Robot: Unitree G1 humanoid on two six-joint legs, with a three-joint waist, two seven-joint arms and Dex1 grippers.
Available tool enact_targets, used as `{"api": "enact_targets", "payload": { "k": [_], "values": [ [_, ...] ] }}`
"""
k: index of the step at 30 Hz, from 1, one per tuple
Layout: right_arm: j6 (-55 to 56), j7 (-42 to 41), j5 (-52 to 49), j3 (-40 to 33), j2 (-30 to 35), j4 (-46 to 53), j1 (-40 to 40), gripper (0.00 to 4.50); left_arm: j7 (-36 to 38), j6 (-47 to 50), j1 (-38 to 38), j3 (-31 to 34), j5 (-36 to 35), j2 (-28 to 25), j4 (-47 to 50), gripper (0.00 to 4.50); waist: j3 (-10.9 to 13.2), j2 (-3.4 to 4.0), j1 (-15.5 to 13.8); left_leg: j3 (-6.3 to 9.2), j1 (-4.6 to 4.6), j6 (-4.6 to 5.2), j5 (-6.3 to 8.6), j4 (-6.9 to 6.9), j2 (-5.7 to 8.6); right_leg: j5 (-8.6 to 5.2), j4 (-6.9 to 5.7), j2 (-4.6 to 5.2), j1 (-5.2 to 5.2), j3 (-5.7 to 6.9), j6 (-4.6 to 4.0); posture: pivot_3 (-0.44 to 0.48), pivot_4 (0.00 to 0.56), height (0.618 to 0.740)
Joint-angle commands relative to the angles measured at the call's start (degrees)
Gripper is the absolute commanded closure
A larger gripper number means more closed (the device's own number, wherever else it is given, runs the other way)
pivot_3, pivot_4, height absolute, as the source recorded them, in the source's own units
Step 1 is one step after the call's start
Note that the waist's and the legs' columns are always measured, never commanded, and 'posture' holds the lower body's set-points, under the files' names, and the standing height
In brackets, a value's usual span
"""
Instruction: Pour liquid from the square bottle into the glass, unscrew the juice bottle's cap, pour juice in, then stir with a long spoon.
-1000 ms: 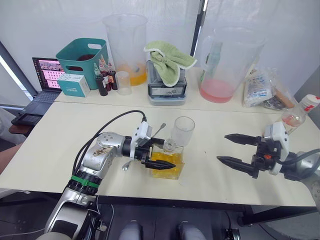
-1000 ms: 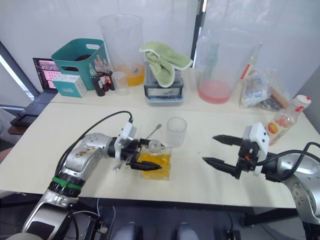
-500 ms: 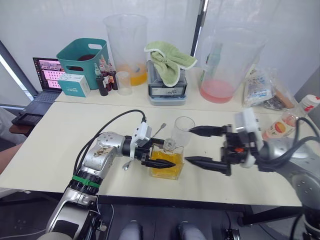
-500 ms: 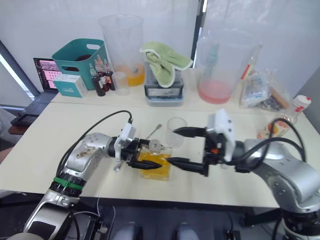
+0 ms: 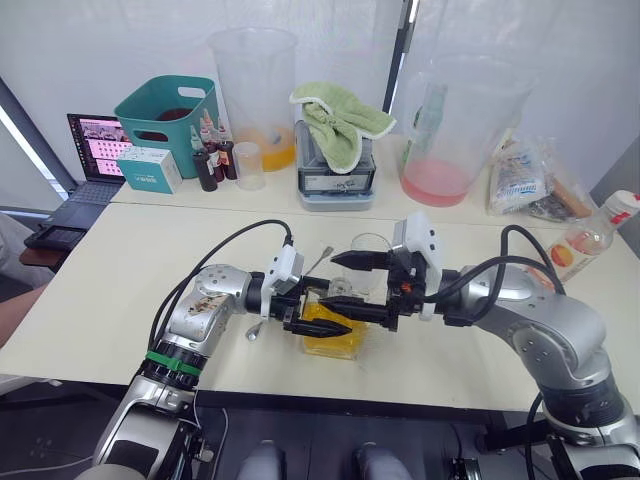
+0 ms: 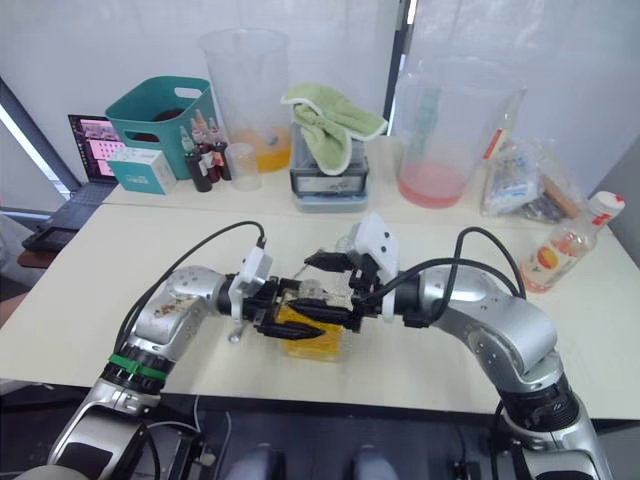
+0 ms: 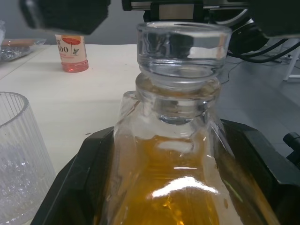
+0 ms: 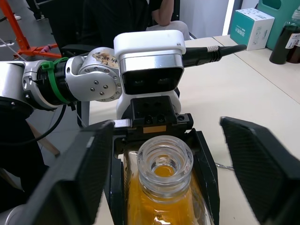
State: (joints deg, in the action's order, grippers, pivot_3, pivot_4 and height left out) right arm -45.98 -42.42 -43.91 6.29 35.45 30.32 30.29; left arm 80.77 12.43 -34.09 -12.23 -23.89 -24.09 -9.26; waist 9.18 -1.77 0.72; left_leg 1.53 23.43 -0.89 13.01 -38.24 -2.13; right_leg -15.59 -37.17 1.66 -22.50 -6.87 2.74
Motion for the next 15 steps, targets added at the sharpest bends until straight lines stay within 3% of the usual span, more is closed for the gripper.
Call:
{"api": "enact_targets", "payload": {
  "k": [1, 5, 15],
  "values": [
    [0.4, 0.1, -0.2, -1.1, -0.4, 1.1, 0.8, 2.19, -0.2, -0.8, -0.8, -0.2, 0.9, 0.0, 0.3, 1.64, 0.0, 0.0, 0.0, 0.0, 0.0, 0.0, 0.0, 0.0, 0.0, 0.0, 0.0, 0.0, 0.0, 0.0, 0.0, 0.0, 0.15, 0.74],
    [0.3, 0.3, -0.5, -1.4, -0.8, 1.2, 0.7, 3.47, -0.2, -0.7, -0.8, -0.2, 1.0, 0.0, 0.4, 1.64, 0.0, 0.0, 0.0, 0.0, 0.0, 0.0, 0.0, 0.0, 0.0, 0.0, 0.0, 0.0, 0.0, 0.0, 0.0, 0.0, 0.15, 0.74],
    [-0.4, 1.7, -3.0, -4.4, -1.1, 2.5, 2.7, 3.46, 0.0, -0.9, -0.6, -0.6, 1.4, -0.3, 0.6, 1.64, 0.0, 0.01, 0.1, 0.01, 0.01, 0.0, 0.0, 0.0, 0.0, 0.0, 0.0, 0.0, 0.0, 0.0, 0.0, 0.0, 0.15, 0.74]
  ]
}}
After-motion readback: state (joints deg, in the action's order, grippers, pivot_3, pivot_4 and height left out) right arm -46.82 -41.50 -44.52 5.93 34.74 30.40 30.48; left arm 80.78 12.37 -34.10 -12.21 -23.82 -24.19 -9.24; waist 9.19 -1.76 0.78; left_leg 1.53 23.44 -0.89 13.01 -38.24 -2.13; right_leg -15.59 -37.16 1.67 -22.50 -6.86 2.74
